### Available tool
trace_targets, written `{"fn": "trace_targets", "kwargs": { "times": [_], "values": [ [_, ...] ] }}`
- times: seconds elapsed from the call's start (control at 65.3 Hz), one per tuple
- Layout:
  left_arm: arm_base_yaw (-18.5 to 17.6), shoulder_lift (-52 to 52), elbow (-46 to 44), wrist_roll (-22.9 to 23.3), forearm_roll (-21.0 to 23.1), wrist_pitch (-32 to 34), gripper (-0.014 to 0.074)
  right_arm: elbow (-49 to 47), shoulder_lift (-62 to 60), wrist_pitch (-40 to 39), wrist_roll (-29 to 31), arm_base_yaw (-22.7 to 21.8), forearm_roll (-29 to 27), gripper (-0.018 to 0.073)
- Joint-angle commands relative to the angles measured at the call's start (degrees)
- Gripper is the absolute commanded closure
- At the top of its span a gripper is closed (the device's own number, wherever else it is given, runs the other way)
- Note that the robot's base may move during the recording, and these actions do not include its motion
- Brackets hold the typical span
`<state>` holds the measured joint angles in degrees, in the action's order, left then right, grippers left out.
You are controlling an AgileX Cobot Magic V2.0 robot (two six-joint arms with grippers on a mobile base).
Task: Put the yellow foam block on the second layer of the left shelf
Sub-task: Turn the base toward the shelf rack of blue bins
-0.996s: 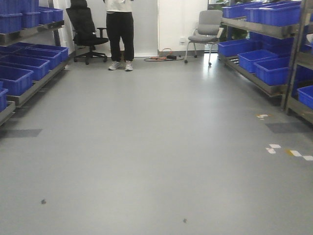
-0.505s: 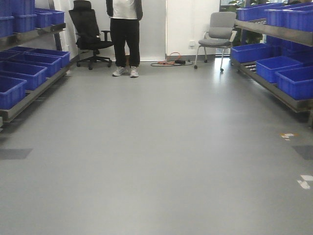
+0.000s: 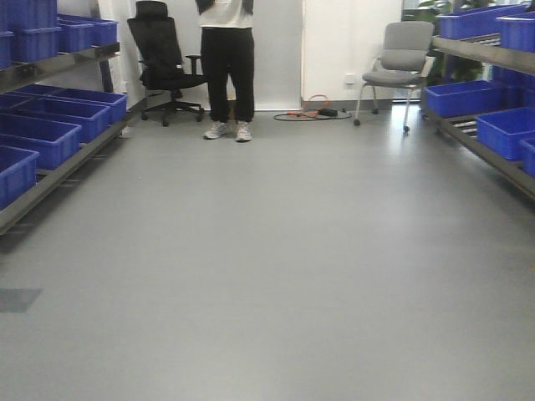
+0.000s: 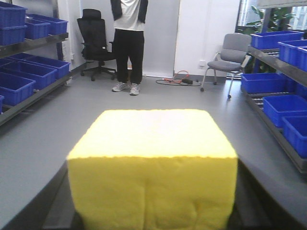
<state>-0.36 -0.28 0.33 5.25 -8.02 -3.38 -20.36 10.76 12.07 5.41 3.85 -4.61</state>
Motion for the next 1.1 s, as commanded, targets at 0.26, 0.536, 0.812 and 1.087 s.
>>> {"fn": "trace_targets", "kwargs": {
  "times": [0.26,0.536,0.812,1.087],
  "values": [
    [-0.3,-1.0,1.4,0.3,0.4,4.7,0.046,-1.6,0.7,-5.5,0.4,-0.4,-0.2,0.0096],
    [-0.3,-1.0,1.4,0.3,0.4,4.7,0.046,-1.6,0.7,-5.5,0.4,-0.4,-0.2,0.0096],
    [-0.3,-1.0,1.4,0.3,0.4,4.7,0.046,-1.6,0.7,-5.5,0.4,-0.4,-0.2,0.0096],
    [-0.3,-1.0,1.4,0.3,0.4,4.7,0.046,-1.6,0.7,-5.5,0.4,-0.4,-0.2,0.0096]
  ]
}}
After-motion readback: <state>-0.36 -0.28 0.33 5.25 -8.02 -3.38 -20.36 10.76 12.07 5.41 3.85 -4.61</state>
